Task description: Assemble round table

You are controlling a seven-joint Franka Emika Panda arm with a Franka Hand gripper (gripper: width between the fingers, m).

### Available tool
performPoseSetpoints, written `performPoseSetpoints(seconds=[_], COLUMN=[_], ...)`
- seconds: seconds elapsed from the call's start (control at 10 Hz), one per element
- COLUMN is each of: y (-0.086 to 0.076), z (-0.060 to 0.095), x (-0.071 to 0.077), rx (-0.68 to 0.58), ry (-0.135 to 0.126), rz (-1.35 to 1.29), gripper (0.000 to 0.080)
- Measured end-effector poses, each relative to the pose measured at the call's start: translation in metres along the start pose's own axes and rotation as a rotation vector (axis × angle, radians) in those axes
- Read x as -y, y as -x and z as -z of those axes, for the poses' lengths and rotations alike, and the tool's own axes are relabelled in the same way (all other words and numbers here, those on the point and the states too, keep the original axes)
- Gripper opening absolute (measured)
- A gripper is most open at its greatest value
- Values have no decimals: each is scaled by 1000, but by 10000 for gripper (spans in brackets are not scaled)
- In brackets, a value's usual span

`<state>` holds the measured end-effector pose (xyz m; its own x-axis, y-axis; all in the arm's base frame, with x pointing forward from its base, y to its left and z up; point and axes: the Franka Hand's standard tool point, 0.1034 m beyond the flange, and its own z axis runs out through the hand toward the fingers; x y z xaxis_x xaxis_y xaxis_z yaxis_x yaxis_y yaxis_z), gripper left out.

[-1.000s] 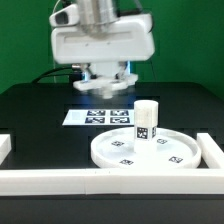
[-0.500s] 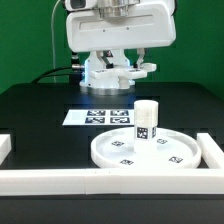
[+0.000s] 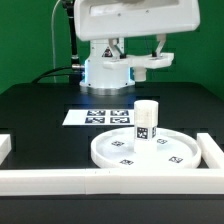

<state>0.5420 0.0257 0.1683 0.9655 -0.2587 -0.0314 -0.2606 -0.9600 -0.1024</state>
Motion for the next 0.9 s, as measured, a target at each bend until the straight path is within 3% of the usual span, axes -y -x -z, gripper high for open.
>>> performPoseSetpoints(seconds=[0.2, 0.4, 0.6, 0.9], y=[3, 3, -6, -5], z=[-6, -12, -21, -31], x=[-5, -2, 4, 4], rx=[-9, -16, -4, 10], ry=[-1, 26, 32, 38], rz=[-11, 103, 190, 197], gripper=[448, 448, 448, 448])
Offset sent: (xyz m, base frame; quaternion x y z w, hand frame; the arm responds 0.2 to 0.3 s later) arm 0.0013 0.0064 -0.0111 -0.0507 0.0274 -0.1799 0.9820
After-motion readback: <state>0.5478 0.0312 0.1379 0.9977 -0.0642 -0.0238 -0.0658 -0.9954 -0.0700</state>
